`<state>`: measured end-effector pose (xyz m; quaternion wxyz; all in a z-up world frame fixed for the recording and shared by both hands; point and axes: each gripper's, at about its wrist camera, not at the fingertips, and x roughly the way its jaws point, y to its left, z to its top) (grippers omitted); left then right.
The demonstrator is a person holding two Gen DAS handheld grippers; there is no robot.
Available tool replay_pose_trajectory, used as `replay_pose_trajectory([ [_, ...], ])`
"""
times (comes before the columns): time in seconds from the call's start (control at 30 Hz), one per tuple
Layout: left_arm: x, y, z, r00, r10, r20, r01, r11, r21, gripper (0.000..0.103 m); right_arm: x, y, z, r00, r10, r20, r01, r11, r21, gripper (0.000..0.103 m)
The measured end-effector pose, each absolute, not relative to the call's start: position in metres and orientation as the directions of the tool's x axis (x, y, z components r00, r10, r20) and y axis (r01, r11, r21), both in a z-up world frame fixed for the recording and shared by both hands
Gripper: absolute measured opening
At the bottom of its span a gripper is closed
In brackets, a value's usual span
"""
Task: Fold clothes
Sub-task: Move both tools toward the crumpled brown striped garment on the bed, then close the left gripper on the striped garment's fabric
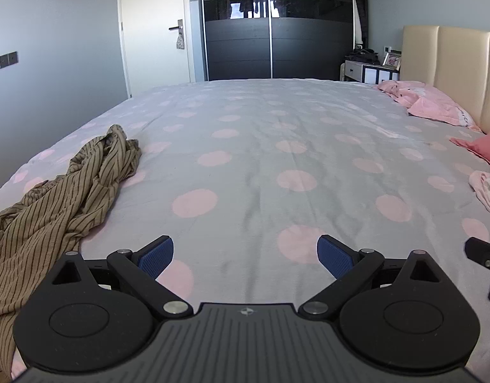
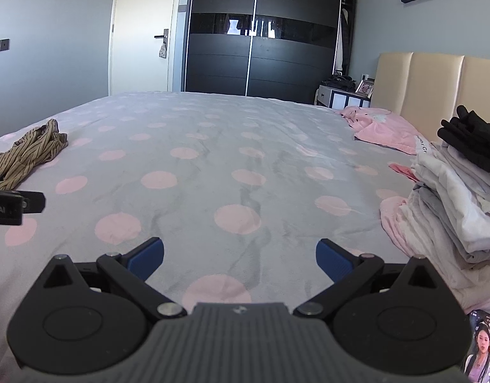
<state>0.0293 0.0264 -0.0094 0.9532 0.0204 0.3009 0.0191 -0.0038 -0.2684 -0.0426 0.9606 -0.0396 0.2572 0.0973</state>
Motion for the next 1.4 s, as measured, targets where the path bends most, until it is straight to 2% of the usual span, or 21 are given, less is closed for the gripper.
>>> replay_pose_trajectory([
  [0.13,0.046,0.054,-0.008,0.785,0.049,-0.618,-0.025,0.999,0.047,0.093,0.005,-0.274,-0.037,0.831,0.181,-0.527,-0.218,0.976,-0.009,0.102],
  [0.2,0.056,0.072,-0.007,0.771,0.074,-0.632,-0.036,0.997,0.074,0.083,0.01,-0.275,-0.033,0.816,0.197,-0.543,-0.234,0.972,0.002,0.102],
  [0.3,0.07,0.103,-0.007,0.751,0.125,-0.649,-0.074,0.992,0.105,0.078,0.017,-0.273,-0.029,0.798,0.215,-0.563,-0.253,0.967,0.011,0.102],
  [0.37,0.08,0.131,-0.008,0.734,0.149,-0.663,-0.12,0.989,0.09,0.065,0.021,-0.27,-0.028,0.783,0.231,-0.577,-0.27,0.963,0.02,0.102],
  [0.4,0.086,0.145,-0.008,0.724,0.159,-0.672,-0.142,0.987,0.08,0.063,0.023,-0.269,-0.028,0.775,0.241,-0.584,-0.281,0.959,0.024,0.102],
  [0.67,0.122,0.227,-0.029,0.722,0.296,-0.625,-0.289,0.95,0.116,0.062,0.036,-0.255,-0.048,0.723,0.222,-0.654,-0.342,0.938,-0.06,0.102],
  [0.73,0.131,0.239,-0.038,0.705,0.328,-0.628,-0.315,0.939,0.137,0.062,0.041,-0.253,-0.057,0.706,0.223,-0.672,-0.338,0.94,-0.043,0.102],
  [0.8,0.14,0.248,-0.049,0.678,0.353,-0.645,-0.338,0.929,0.152,0.054,0.045,-0.251,-0.065,0.698,0.223,-0.68,-0.338,0.94,-0.038,0.102],
  [0.83,0.144,0.254,-0.054,0.665,0.354,-0.658,-0.346,0.926,0.149,0.047,0.046,-0.249,-0.067,0.698,0.228,-0.679,-0.339,0.94,-0.033,0.102],
  [1.0,0.145,0.264,-0.065,0.664,0.35,-0.661,-0.353,0.926,0.136,0.034,0.057,-0.243,-0.075,0.7,0.227,-0.677,-0.342,0.939,-0.038,0.102],
  [1.13,0.142,0.267,-0.056,0.695,0.344,-0.631,-0.352,0.928,0.119,0.007,0.061,-0.236,-0.078,0.693,0.245,-0.678,-0.352,0.936,-0.021,0.102],
  [1.27,0.136,0.26,-0.037,0.744,0.313,-0.59,-0.32,0.943,0.097,0.001,0.06,-0.23,-0.08,0.693,0.253,-0.675,-0.371,0.928,-0.033,0.102],
  [1.4,0.125,0.22,-0.016,0.811,0.206,-0.547,-0.171,0.978,0.115,0.0,0.055,-0.231,-0.078,0.699,0.261,-0.666,-0.374,0.927,-0.029,0.102],
])
